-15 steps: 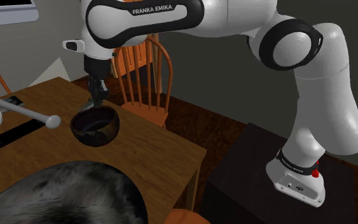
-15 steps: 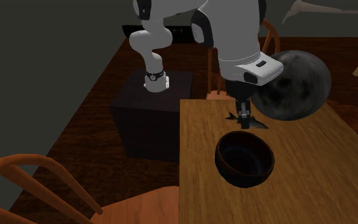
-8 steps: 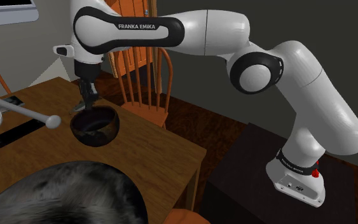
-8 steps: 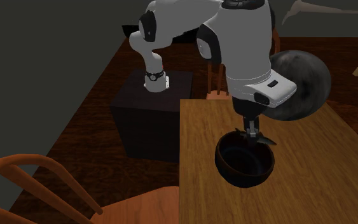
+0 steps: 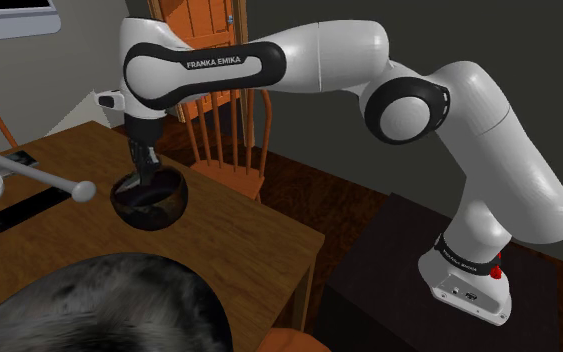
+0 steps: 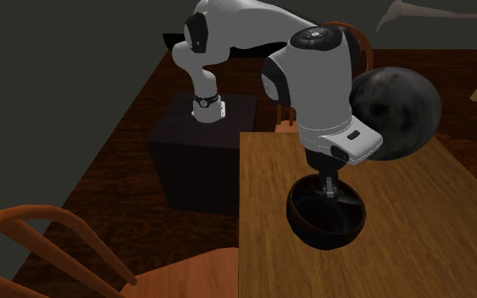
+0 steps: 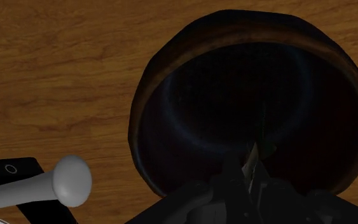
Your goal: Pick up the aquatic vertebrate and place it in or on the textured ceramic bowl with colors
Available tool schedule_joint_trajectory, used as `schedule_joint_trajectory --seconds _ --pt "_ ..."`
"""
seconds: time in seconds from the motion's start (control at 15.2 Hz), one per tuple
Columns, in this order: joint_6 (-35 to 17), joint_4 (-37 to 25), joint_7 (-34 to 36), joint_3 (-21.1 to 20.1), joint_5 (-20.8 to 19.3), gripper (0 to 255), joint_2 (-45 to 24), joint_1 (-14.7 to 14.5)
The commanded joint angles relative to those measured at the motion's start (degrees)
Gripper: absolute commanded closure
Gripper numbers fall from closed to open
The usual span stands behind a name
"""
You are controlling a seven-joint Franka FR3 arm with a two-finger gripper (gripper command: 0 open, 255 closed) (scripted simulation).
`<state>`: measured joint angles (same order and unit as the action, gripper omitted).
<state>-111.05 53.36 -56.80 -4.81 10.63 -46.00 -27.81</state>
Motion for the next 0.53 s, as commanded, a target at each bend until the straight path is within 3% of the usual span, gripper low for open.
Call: schedule_joint_trajectory --seconds 0.0,0.4,0.46 --pt "-1.1 1.7 -0.2 0.0 0.1 255 0.6 0.0" --pt "-1.1 1.7 -0.2 0.0 0.1 255 0.6 0.0" --pt "-1.1 1.7 -0.2 0.0 0.1 0 0.6 0.0"
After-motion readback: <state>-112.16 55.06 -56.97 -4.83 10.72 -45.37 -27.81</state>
